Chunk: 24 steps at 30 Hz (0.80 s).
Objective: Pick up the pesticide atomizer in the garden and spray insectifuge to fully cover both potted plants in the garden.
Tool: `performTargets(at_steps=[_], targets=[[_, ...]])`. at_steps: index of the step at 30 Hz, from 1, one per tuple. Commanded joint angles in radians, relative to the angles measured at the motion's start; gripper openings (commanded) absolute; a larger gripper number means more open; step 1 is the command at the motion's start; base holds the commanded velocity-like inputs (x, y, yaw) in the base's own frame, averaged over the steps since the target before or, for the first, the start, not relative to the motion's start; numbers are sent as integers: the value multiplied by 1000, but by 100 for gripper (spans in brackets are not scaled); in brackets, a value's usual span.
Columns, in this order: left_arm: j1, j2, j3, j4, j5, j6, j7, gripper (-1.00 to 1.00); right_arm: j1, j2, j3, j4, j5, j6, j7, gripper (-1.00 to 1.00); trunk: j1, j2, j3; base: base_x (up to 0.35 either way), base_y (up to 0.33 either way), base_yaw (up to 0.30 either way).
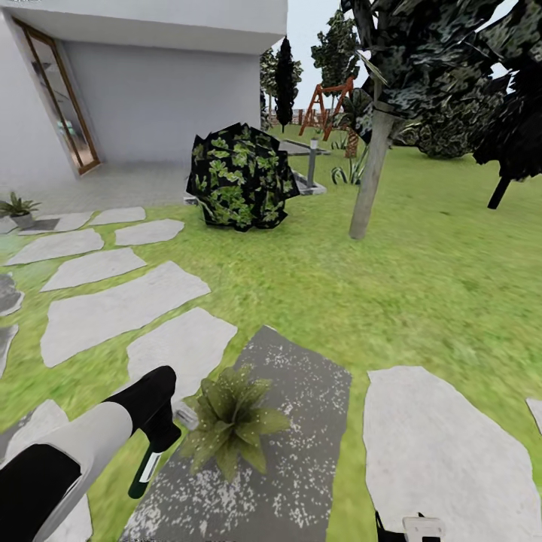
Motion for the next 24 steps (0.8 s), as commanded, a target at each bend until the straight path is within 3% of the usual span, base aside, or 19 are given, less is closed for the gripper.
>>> performTargets(at_steps=[1,4,12,20,24], targets=[[0,6,-1,-1,-8,4,-11,-100,0,0,0,0,7,-1,-7,100,0,0,-1,0,-272,260],[0,17,-1,0,-8,4,-11,-100,0,0,0,0,7,-1,-7,100,0,0,-1,0,-272,272],[0,13,-1,-2,-6,4,-11,-100,0,0,0,0,7,-1,-7,100,0,0,-1,0,-274,269],[0,9,-2,-2,-7,5,-11,-100,0,0,0,0,7,-1,-6,100,0,0,-1,0,-274,37],[0,19,-1,0,-8,5,-11,-100,0,0,0,0,7,-1,-7,100,0,0,-1,0,-267,205]])
